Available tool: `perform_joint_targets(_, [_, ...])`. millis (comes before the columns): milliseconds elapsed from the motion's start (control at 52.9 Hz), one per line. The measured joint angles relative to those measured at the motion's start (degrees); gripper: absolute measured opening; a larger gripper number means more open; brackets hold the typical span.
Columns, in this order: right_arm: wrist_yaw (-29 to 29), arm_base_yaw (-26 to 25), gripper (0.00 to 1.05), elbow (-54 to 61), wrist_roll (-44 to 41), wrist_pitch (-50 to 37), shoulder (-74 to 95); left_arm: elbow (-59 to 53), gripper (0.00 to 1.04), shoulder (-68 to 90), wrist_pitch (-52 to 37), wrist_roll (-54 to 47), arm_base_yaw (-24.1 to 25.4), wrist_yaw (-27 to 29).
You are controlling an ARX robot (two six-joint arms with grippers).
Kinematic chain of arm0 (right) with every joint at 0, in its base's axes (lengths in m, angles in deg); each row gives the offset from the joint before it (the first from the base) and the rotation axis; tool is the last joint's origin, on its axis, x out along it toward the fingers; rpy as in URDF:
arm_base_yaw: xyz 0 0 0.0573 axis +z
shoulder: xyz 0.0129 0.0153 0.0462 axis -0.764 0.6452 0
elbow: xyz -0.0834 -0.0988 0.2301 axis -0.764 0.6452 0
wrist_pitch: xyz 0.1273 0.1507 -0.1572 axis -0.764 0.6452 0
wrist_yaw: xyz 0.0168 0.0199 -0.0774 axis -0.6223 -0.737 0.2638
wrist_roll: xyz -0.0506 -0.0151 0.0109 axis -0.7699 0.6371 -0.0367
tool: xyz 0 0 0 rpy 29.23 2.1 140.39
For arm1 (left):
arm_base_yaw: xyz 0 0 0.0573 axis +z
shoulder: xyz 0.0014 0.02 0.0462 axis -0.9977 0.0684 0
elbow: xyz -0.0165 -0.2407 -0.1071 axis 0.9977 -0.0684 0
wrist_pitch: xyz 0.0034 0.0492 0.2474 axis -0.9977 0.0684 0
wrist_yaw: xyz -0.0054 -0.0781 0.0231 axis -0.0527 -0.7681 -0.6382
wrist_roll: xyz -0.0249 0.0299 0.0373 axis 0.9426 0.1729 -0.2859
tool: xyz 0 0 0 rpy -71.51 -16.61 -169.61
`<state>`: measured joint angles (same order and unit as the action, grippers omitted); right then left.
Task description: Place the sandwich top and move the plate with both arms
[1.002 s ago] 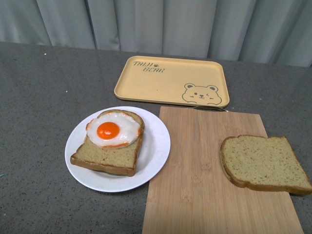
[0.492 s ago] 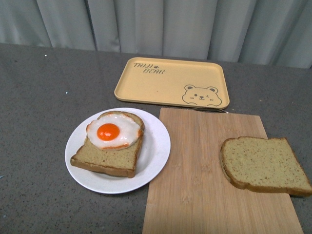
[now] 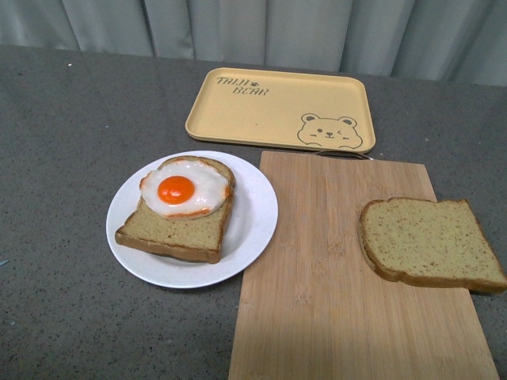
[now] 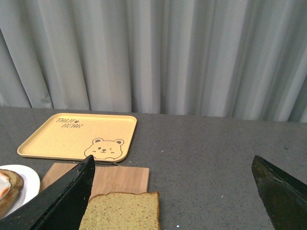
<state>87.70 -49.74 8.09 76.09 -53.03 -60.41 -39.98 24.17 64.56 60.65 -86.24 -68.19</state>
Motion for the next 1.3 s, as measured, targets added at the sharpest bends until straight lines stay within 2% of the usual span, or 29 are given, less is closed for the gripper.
perform_joint_targets(113, [0.0, 0.0, 0.95, 0.0, 0.0, 0.0, 0.0, 0.0, 0.98, 0.0, 0.0, 0.0, 0.0, 0.0])
perform_joint_targets(151, [1.6, 0.4, 0.95, 0.0, -0.9, 0.1, 0.3, 0.0, 0.98, 0.0, 0.0, 0.0, 0.0, 0.0])
perform_joint_targets(170, [5.2, 1.4, 0.95, -0.1, -2.3, 0.2, 0.9, 0.0, 0.98, 0.0, 0.0, 0.0, 0.0, 0.0])
perform_joint_targets(189, [12.2, 3.5, 0.95, -0.4, -5.2, 0.0, 3.0, 0.0, 0.98, 0.0, 0.0, 0.0, 0.0, 0.0])
perform_joint_targets(227, [20.3, 4.9, 0.95, -0.7, -9.5, -2.1, 7.8, 0.0, 0.98, 0.0, 0.0, 0.0, 0.0, 0.1])
perform_joint_targets(265, [22.0, 3.9, 0.95, -0.7, -11.7, -5.7, 13.5, 0.0, 0.98, 0.0, 0.0, 0.0, 0.0, 0.0])
perform_joint_targets(359, [14.7, -1.5, 0.95, -2.4, -12.1, -17.6, 31.5, 0.0, 0.98, 0.0, 0.0, 0.0, 0.0, 0.0])
perform_joint_targets(397, [9.8, -4.3, 0.95, -4.6, -10.7, -22.6, 40.9, 0.0, 0.98, 0.0, 0.0, 0.0, 0.0, 0.0])
perform_joint_targets(473, [3.4, -7.6, 0.95, -8.6, -8.2, -26.8, 54.0, 0.0, 0.98, 0.0, 0.0, 0.0, 0.0, 0.0])
perform_joint_targets(548, [-4.0, -10.9, 0.95, -13.9, -4.9, -27.0, 68.1, 0.0, 0.98, 0.0, 0.0, 0.0, 0.0, 0.0])
perform_joint_targets(643, [-13.1, -13.5, 0.95, -21.5, -2.5, -21.8, 83.0, 0.0, 0.98, 0.0, 0.0, 0.0, 0.0, 0.0])
perform_joint_targets(700, [-16.5, -14.3, 0.95, -24.8, -1.5, -19.8, 88.8, 0.0, 0.98, 0.0, 0.0, 0.0, 0.0, 0.0])
perform_joint_targets(927, [-25.8, -14.9, 0.95, -36.2, 0.8, -12.6, 105.3, 0.0, 0.98, 0.0, 0.0, 0.0, 0.0, 0.0])
perform_joint_targets(1116, [-29.5, -13.2, 0.95, -41.4, 4.2, -10.6, 113.0, 0.0, 0.98, 0.0, 0.0, 0.0, 0.0, 0.0])
perform_joint_targets(1305, [-30.5, -11.1, 0.95, -43.9, 5.9, -10.1, 116.4, 0.0, 0.98, 0.0, 0.0, 0.0, 0.0, 0.0])
